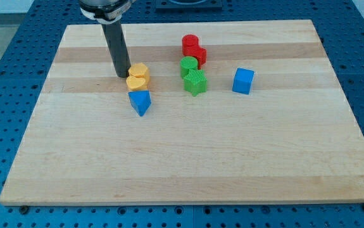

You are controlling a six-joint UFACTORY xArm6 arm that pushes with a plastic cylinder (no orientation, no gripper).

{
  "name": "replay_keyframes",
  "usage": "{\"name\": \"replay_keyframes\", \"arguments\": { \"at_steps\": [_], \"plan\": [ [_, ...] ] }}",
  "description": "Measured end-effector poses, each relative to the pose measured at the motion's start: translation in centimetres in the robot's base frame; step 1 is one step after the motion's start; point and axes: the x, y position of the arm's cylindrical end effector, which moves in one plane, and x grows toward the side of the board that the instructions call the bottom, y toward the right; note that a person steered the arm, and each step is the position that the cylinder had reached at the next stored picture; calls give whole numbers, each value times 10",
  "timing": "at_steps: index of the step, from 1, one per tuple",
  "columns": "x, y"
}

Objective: Adjust the yellow blocks slightly to the right

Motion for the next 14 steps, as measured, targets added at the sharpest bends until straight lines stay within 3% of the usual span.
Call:
{"name": "replay_keyframes", "arguments": {
  "at_steps": [2, 4, 8, 14],
  "plan": [
    [-47, 8],
    [-46, 30],
    [-3, 30],
    [-40, 9]
  ]
}}
